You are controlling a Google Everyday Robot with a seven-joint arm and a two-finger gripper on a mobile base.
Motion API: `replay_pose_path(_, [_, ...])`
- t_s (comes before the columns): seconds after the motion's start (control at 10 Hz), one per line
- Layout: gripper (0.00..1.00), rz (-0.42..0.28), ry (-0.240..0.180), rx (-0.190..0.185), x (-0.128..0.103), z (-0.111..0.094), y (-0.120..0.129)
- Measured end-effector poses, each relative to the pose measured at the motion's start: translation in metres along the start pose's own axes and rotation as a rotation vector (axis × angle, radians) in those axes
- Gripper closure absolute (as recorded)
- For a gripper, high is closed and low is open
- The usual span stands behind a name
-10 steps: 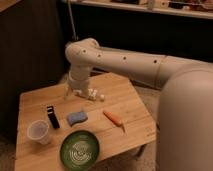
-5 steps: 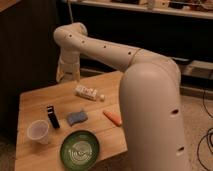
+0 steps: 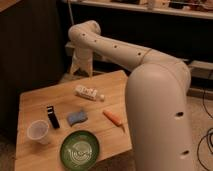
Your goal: Move the arm in a circular motion
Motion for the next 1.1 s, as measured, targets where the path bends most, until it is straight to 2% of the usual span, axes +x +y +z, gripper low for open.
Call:
replay_pose_path(0.2, [0.35, 0.09, -0.031, 0.031, 0.005, -0.006, -0.062])
replay_pose_path(0.5, [0.35, 0.219, -0.059, 0.066, 0.022, -0.014, -0.134])
replay_pose_path(0.8, [0.35, 0.372, -0.068, 0.109, 0.057, -0.012, -0.205])
replay_pose_path(0.9, [0.35, 0.387, -0.065, 0.115, 0.069, -0.013, -0.221])
replay_pose_path(1.1, [0.35, 0.383, -0.039, 0.106, 0.095, -0.012, -0.231])
